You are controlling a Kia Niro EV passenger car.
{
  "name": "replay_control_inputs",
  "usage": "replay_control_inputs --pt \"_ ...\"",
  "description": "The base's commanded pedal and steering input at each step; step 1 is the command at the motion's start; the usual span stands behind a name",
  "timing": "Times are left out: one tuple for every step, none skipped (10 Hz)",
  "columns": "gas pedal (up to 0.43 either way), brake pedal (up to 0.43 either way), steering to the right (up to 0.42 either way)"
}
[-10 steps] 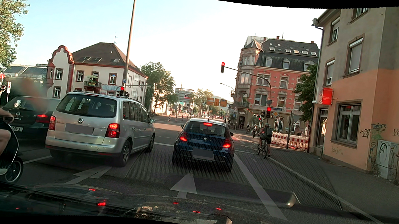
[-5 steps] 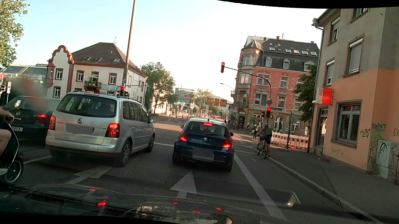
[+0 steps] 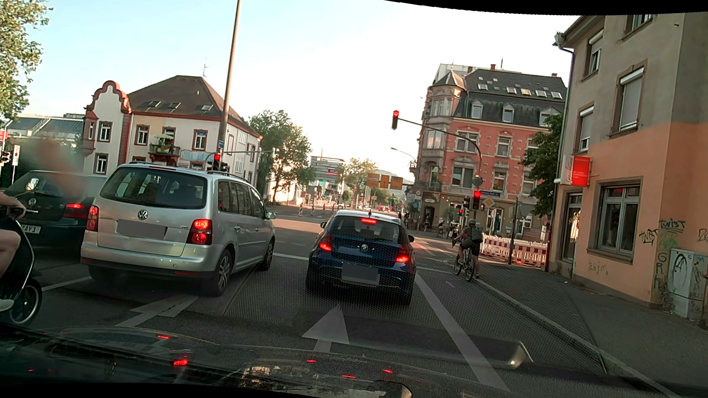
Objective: Follow the waypoints while adhering to traffic rules and regulations
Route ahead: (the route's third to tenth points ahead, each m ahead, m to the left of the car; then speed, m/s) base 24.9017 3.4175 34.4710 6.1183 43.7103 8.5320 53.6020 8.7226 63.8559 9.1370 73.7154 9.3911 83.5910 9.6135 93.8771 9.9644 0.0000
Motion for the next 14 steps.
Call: replay_control_inputs --pt "0.000 0.232 -0.017" --pt "0.000 0.232 -0.017" --pt "0.000 0.232 -0.017" --pt "0.000 0.232 -0.017" --pt "0.000 0.232 -0.017" --pt "0.000 0.232 -0.017" --pt "0.000 0.232 -0.017" --pt "0.000 0.232 -0.017" --pt "0.000 0.232 -0.017" --pt "0.000 0.232 -0.017" --pt "0.000 0.232 -0.017" --pt "0.000 0.232 -0.017" --pt "0.000 0.232 -0.017" --pt "0.000 0.232 -0.017"
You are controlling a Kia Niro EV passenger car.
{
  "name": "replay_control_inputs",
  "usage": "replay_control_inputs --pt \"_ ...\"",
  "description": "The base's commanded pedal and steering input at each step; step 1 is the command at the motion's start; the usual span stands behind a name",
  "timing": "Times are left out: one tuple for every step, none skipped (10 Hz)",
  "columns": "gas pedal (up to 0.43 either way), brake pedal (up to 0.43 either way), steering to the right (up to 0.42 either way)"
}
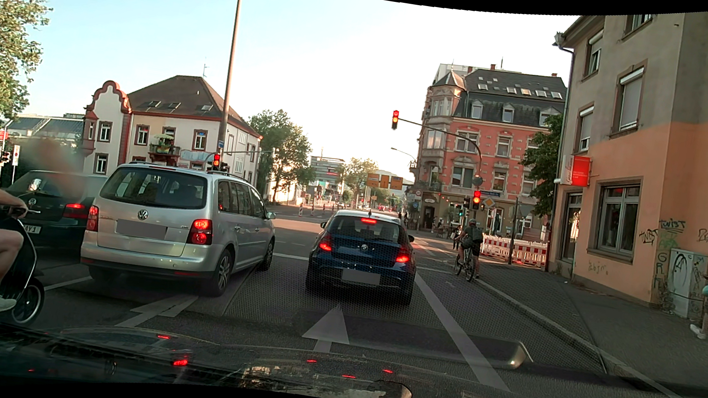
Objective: Follow the waypoints while adhering to traffic rules and regulations
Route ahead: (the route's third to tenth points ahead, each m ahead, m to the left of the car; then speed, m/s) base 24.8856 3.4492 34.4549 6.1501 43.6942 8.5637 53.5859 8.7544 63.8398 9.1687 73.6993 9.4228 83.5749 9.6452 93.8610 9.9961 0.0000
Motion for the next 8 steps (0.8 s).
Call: replay_control_inputs --pt "0.000 0.232 -0.017" --pt "0.000 0.232 -0.017" --pt "0.000 0.232 -0.017" --pt "0.000 0.232 -0.017" --pt "0.000 0.232 -0.017" --pt "0.000 0.232 -0.017" --pt "0.000 0.232 -0.017" --pt "0.000 0.232 -0.017"
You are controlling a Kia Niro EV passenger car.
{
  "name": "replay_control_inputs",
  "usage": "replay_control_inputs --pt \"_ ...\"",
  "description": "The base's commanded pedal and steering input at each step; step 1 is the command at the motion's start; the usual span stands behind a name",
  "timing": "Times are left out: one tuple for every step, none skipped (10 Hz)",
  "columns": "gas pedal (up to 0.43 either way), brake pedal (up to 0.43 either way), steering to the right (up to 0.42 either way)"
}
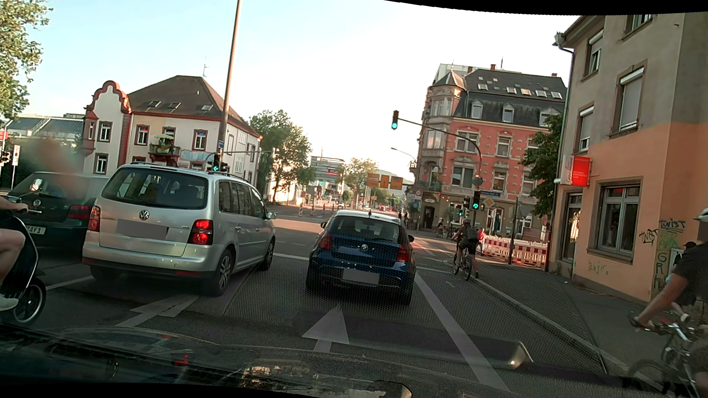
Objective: Follow the waypoints while adhering to traffic rules and regulations
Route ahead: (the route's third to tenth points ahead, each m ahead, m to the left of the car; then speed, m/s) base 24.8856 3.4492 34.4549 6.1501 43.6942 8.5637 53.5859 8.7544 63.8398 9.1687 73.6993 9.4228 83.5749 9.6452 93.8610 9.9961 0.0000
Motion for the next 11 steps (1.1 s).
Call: replay_control_inputs --pt "0.000 0.232 -0.017" --pt "0.000 0.232 -0.017" --pt "0.000 0.232 -0.017" --pt "0.000 0.232 -0.017" --pt "0.000 0.232 -0.017" --pt "0.000 0.232 -0.017" --pt "0.000 0.232 -0.017" --pt "0.000 0.232 -0.017" --pt "0.000 0.232 -0.017" --pt "0.000 0.232 -0.017" --pt "0.000 0.232 -0.017"
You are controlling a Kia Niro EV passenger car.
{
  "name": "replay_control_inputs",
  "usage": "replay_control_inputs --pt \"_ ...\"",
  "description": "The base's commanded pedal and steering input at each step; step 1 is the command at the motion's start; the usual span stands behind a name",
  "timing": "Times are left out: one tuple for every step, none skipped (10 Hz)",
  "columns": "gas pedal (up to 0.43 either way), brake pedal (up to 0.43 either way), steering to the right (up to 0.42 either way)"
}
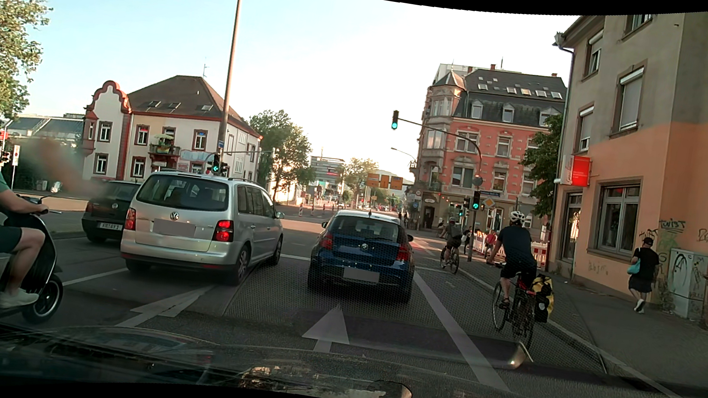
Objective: Follow the waypoints while adhering to traffic rules and regulations
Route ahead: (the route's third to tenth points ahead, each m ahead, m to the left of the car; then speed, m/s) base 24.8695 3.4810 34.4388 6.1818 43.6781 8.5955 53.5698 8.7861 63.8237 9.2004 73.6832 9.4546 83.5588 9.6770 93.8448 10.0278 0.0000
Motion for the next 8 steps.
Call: replay_control_inputs --pt "0.000 0.232 -0.017" --pt "0.000 0.232 -0.017" --pt "0.000 0.232 -0.017" --pt "0.000 0.232 -0.017" --pt "0.000 0.232 -0.017" --pt "0.000 0.232 -0.017" --pt "0.000 0.232 -0.017" --pt "0.000 0.232 -0.017"
